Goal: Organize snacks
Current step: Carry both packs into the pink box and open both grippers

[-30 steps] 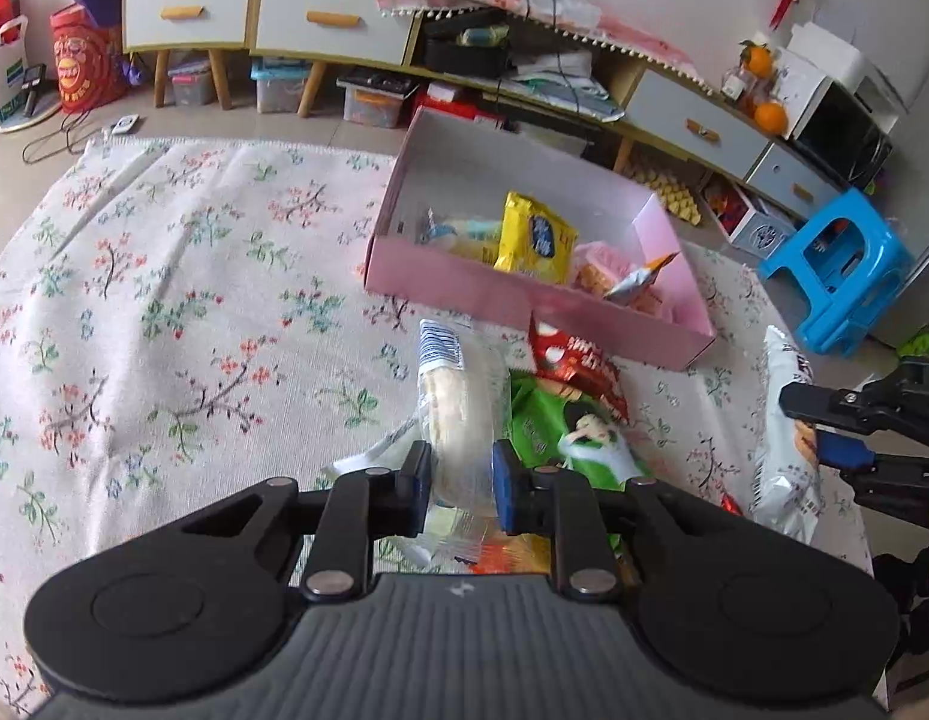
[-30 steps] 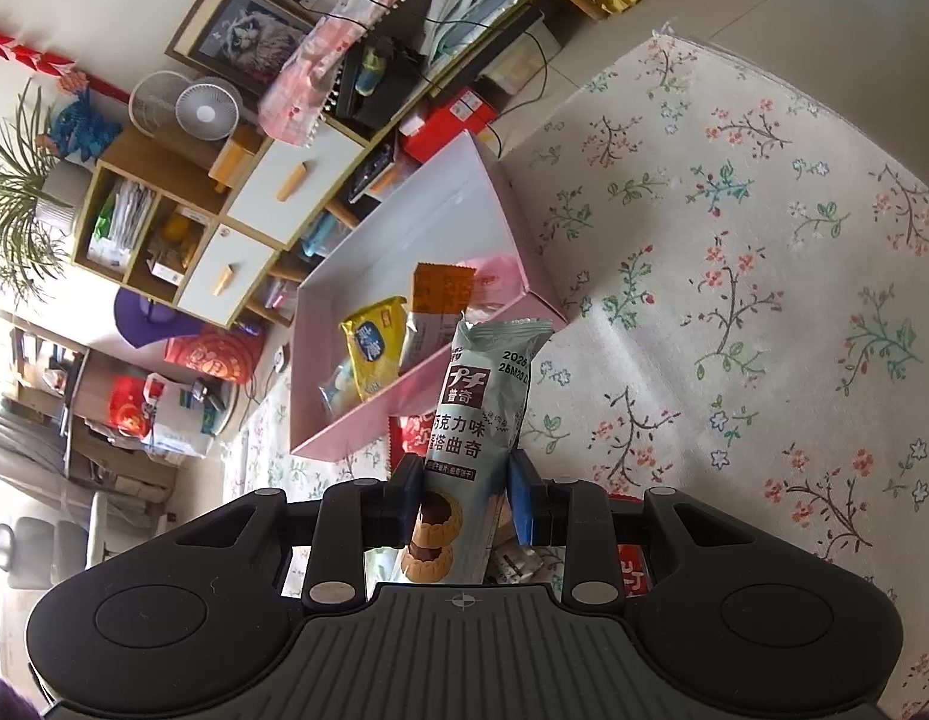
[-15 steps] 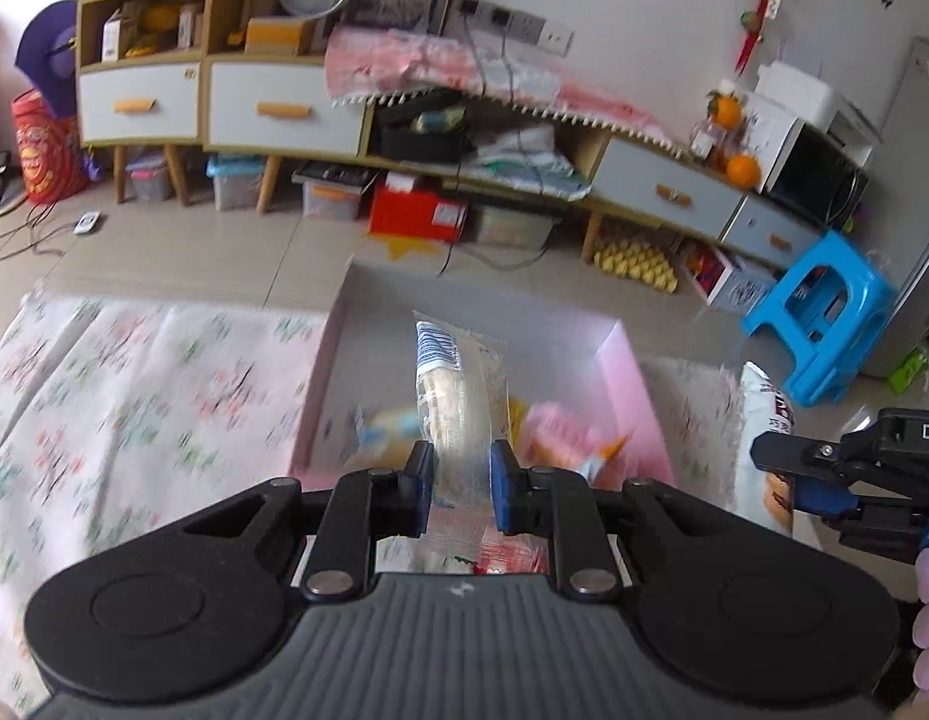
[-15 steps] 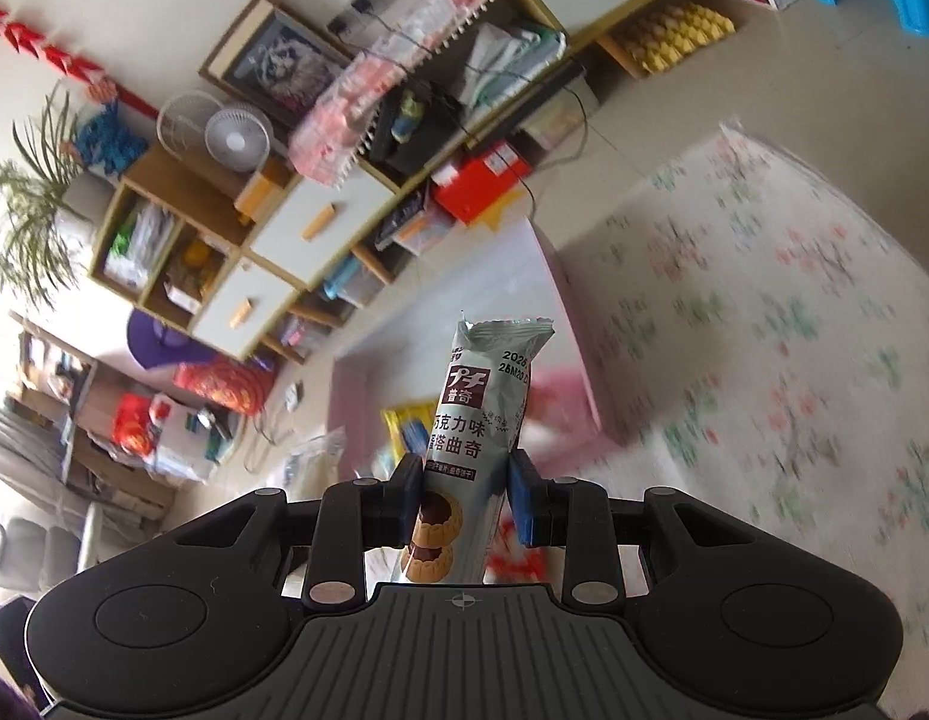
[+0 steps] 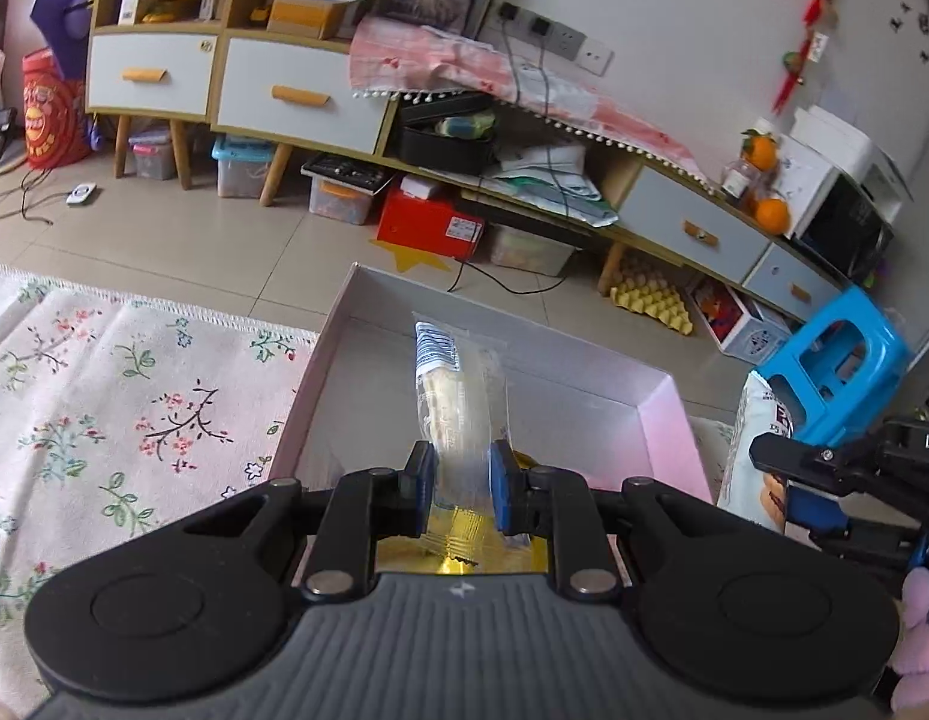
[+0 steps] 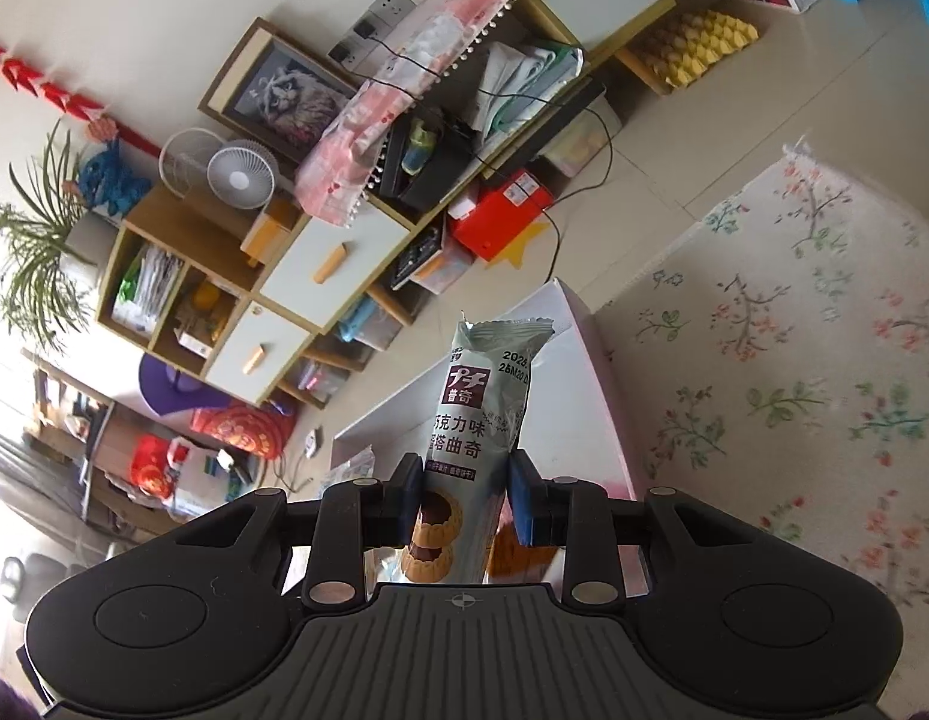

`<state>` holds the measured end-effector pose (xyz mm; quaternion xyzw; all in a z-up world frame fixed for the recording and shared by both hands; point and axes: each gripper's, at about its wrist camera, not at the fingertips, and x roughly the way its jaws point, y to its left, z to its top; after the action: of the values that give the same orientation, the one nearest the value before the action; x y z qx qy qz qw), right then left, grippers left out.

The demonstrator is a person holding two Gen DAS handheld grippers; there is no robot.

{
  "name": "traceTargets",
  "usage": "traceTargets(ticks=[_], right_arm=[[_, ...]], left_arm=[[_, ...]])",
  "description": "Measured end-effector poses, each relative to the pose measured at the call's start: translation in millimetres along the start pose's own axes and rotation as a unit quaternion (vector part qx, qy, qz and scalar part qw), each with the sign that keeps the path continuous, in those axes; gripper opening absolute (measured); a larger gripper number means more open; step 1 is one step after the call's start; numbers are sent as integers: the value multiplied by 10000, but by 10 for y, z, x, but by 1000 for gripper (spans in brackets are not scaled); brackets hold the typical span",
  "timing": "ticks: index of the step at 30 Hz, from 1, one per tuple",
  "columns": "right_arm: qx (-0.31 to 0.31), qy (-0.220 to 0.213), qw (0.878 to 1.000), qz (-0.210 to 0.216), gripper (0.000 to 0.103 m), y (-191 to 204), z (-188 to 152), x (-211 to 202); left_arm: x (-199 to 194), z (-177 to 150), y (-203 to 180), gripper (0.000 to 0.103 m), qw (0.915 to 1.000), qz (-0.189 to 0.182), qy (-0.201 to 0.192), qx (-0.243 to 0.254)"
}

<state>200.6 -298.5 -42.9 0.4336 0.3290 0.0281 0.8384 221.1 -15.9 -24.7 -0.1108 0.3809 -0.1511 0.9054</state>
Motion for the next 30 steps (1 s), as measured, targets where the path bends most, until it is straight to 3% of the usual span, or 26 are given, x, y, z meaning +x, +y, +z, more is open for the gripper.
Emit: traceTargets(ticks=[7, 19, 24, 30], right_arm=[[-253, -39, 9994, -211, 30, 0, -85, 255], [-524, 100, 9978, -389, 32, 32, -218, 431], [-504, 157, 9982, -279, 33, 48, -218, 414], [-548, 194, 9980, -266, 54, 73, -202, 385]], left_arm=[[133, -35, -40, 18, 9995, 274, -71, 152], [186, -32, -13, 20, 9995, 305, -25, 26], [211, -30, -29, 32, 9995, 297, 53, -20], [224, -32, -75, 49, 9994, 299, 123, 81]])
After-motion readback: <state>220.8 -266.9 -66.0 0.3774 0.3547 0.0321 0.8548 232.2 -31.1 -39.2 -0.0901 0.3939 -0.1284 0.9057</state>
